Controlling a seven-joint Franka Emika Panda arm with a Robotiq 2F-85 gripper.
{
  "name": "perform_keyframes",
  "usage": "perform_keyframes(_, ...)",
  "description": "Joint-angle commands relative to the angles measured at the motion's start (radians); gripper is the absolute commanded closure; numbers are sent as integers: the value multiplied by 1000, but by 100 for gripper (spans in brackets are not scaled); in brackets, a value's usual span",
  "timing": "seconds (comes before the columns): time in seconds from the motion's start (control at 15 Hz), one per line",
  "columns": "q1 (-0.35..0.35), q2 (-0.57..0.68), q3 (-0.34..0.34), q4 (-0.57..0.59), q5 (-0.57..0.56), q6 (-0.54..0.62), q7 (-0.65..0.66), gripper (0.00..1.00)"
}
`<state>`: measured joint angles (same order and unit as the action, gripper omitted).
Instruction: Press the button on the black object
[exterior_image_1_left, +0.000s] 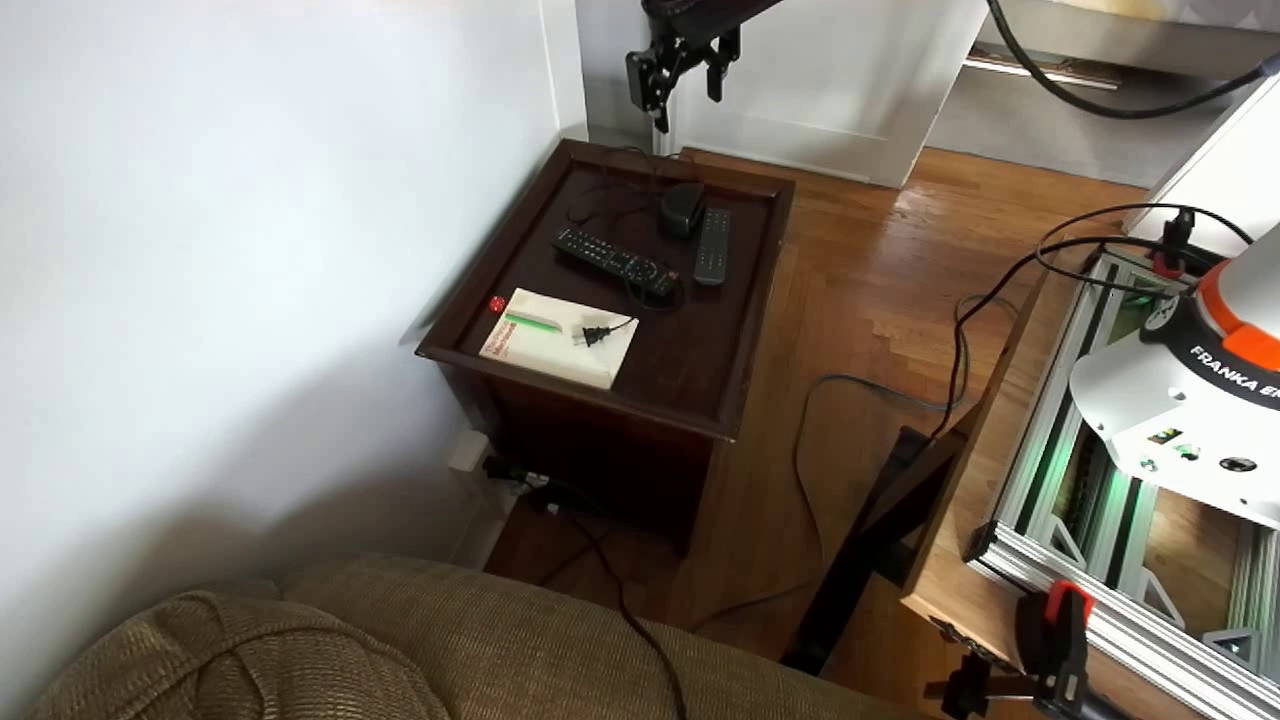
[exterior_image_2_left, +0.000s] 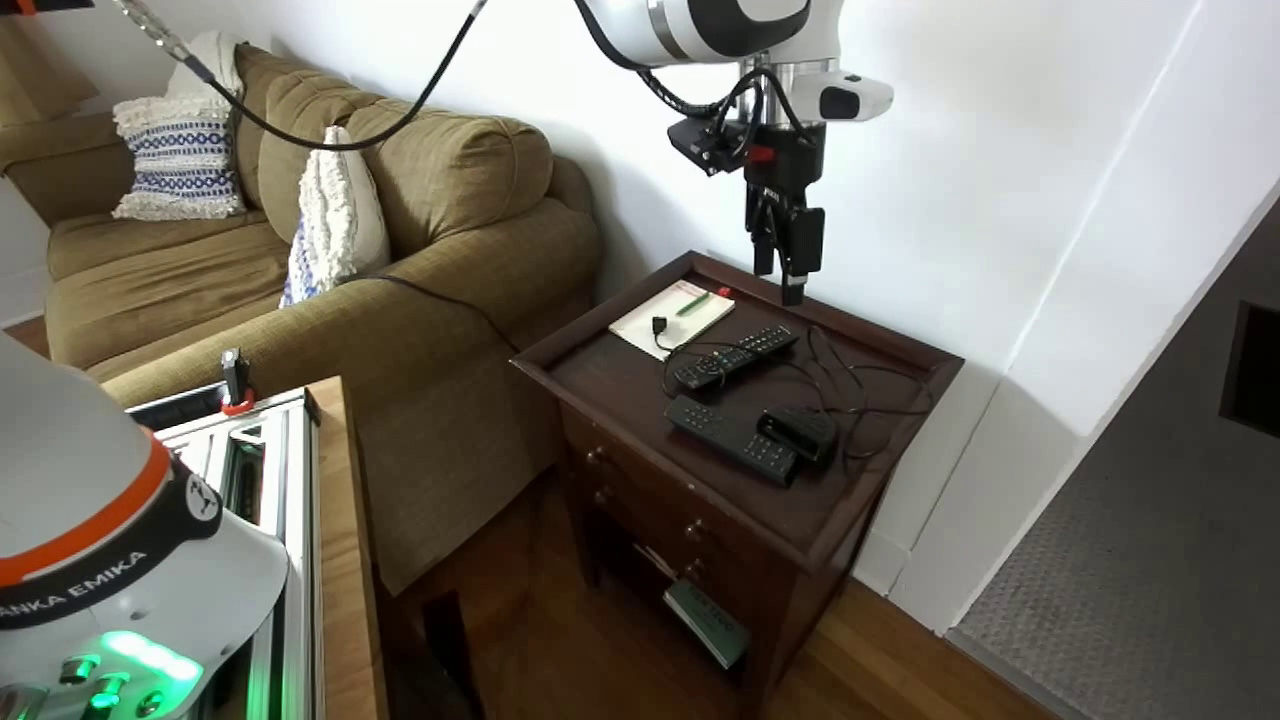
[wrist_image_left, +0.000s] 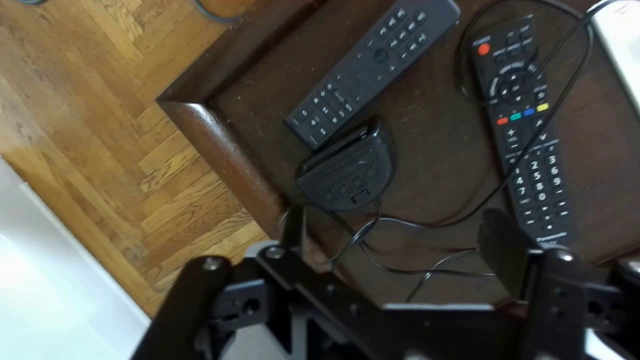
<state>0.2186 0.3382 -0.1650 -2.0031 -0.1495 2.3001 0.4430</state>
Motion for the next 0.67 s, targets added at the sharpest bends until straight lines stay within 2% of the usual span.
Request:
perform_keyframes(0.0,-101,-71,79,-34,104,-102,-136,0)
perform_keyframes(0.13,-145,-75,101,-39,157,-137,-223,0)
perform_keyframes(0.2,-118,-51,92,-2,91,-120,-138,0)
perform_keyframes(0.33,-143,-57,101,-12,119,-129,-188,0)
perform_keyframes(0.6,-149,-57,108,-17,124,-128,-196,0)
